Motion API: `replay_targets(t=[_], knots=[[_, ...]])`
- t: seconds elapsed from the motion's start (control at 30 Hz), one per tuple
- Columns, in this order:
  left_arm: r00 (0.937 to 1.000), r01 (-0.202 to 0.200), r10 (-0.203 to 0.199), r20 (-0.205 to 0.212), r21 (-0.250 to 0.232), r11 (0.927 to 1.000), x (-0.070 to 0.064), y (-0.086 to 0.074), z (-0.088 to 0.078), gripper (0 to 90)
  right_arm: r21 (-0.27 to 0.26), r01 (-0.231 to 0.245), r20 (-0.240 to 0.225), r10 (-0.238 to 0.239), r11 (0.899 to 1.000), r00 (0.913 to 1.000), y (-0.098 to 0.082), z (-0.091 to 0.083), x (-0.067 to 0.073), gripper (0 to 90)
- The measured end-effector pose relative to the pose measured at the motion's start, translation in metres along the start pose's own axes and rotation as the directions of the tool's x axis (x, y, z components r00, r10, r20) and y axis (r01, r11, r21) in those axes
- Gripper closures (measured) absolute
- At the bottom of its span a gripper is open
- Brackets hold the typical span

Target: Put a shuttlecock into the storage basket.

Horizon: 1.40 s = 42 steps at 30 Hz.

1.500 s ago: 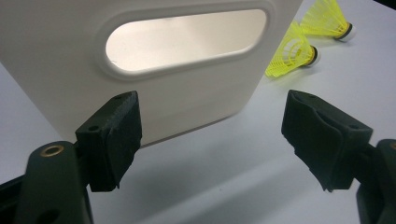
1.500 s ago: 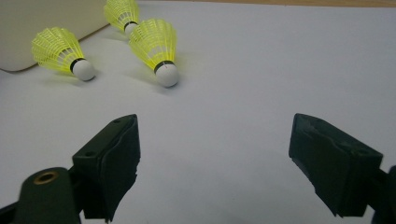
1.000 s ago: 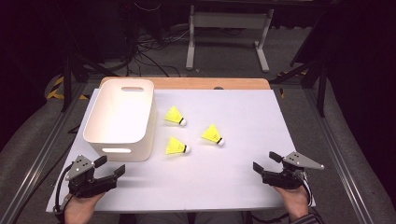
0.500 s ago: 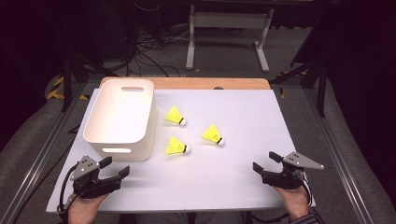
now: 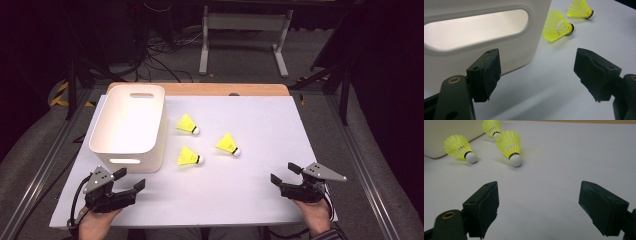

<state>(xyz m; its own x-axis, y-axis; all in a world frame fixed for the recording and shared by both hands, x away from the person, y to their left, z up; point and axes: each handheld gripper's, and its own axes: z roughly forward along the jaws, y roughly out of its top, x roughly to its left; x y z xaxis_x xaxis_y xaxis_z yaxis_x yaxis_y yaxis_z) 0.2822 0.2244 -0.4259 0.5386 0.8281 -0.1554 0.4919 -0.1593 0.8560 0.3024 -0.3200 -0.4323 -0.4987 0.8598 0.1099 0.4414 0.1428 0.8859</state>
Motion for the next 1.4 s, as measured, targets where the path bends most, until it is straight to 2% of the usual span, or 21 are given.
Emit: replay_targets(t=[0.3,0.47,1.4], knots=[[0.9998,-0.012,0.012,0.016,0.001,0.9999,-0.007,0.003,0.005,22.6,0.001,0.000,0.004,0.000,1.000,1.0000,0.000,0.000,0.000,16.9],[0.9998,-0.020,0.020,0.009,-0.006,0.9998,-0.011,0.005,0.005,22.7,0.001,0.002,0.004,-0.002,1.000,1.0000,0.000,0.000,0.000,16.9],[0.9964,-0.057,0.056,0.063,0.016,0.9982,-0.032,0.012,0.020,24.1,0.004,0.005,-0.002,-0.005,1.000,1.0000,0.000,0.001,0.001,16.8]])
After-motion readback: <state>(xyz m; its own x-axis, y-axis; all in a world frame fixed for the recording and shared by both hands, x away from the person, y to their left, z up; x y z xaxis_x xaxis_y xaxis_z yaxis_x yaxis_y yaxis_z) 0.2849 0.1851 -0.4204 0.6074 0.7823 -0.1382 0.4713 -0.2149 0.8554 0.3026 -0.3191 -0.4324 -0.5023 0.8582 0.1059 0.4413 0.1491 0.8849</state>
